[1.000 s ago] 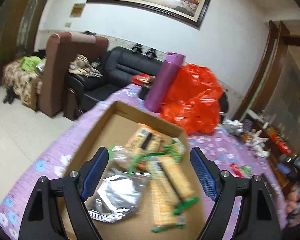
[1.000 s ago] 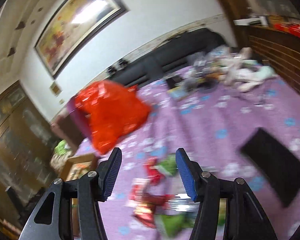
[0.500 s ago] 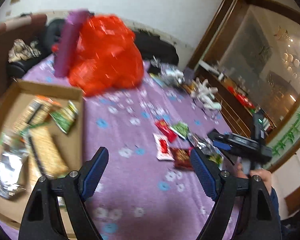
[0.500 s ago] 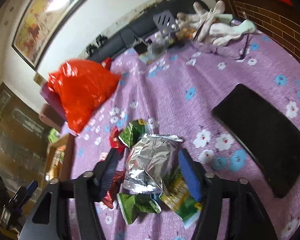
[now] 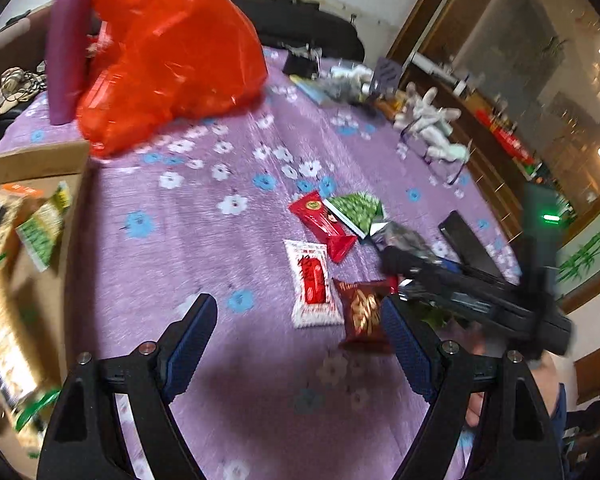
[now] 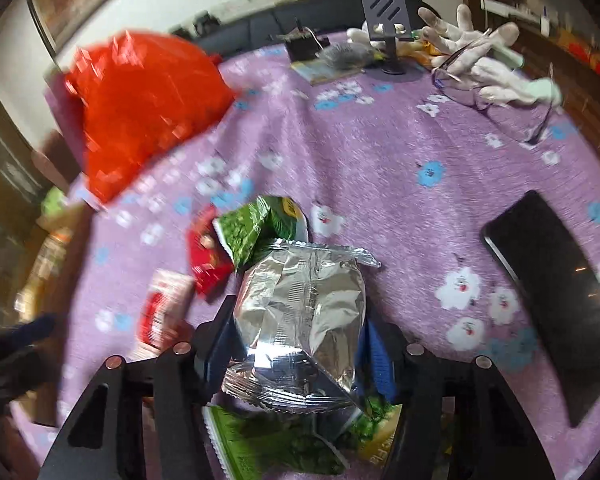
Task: Organize snacks
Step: 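Grasp the large silver foil bag with the right tool, then grasp the red-and-white sausage packet with the left tool while the right tool holds the foil bag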
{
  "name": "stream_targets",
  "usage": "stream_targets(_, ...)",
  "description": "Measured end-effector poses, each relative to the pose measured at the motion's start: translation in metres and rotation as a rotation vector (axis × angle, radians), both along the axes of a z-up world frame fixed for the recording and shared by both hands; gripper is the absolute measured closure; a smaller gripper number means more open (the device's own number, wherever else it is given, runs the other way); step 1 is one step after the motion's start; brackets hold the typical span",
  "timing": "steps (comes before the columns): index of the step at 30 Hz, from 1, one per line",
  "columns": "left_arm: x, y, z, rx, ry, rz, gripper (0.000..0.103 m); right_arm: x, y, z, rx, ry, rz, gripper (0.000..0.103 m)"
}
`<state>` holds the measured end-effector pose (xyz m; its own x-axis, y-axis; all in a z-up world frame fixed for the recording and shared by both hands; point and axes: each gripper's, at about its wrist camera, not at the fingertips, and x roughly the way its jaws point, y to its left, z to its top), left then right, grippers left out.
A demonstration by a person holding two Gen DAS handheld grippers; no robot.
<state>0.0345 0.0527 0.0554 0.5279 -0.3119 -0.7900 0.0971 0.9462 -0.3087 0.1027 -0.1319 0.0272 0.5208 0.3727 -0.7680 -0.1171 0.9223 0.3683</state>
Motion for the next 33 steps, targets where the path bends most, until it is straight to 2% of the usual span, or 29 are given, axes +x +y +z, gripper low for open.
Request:
stream_targets(2, 0.015, -0.014, -0.009, 0.034, 0.023, -0.013, 0.02, 0.0, -0.008, 0.002, 0.018, -0.022, -0.009, 0.041)
stream_targets(4, 0.027, -0.026, -0.02, 0.104, 0.031, -0.018, 0.023, 0.0, -0.012, 0.004, 0.017, -0.035, -0.029, 0.041)
stream_targets(6, 0.032, -0.031, -0.029, 0.107, 0.031, -0.021, 0.041, 0.0, -0.017, 0.005, 0.056, -0.037, -0.036, 0.041)
stream_targets(8, 0.037, -0.031, -0.039, 0.095, 0.045, -0.03, 0.046, -0.002, -0.018, 0.011, 0.058, -0.061, -0.044, 0.041)
stream_targets(10, 0.034, -0.031, -0.04, 0.132, 0.015, -0.03, 0.058, -0.006, -0.018, 0.016, 0.055, -0.089, -0.045, 0.041)
stream_targets(12, 0.029, -0.029, -0.04, 0.172, -0.013, -0.017, 0.079, -0.01, -0.015, 0.021, 0.057, -0.111, -0.036, 0.041)
stream_targets(13, 0.028, -0.026, -0.041, 0.183, -0.023, -0.011, 0.08, -0.012, -0.013, 0.023, 0.058, -0.121, -0.03, 0.041)
stream_targets(17, 0.028, -0.012, -0.039, 0.127, -0.018, -0.002, 0.081, -0.015, -0.001, 0.026, 0.043, -0.157, 0.004, 0.041)
stream_targets(21, 0.021, -0.011, -0.024, 0.14, -0.092, 0.02, 0.081, -0.017, 0.009, 0.027, 0.03, -0.178, 0.038, 0.041)
stream_targets(25, 0.011, -0.016, -0.009, 0.194, -0.195, 0.041, 0.081, -0.022, 0.02, 0.031, -0.001, -0.228, 0.077, 0.041)
stream_targets(29, 0.009, -0.019, -0.005, 0.213, -0.236, 0.044, 0.081, -0.031, 0.033, 0.036, -0.09, -0.301, 0.103, 0.041)
stream_targets(33, 0.011, -0.02, -0.005, 0.228, -0.241, 0.057, 0.08, -0.035, 0.037, 0.039, -0.104, -0.338, 0.115, 0.041)
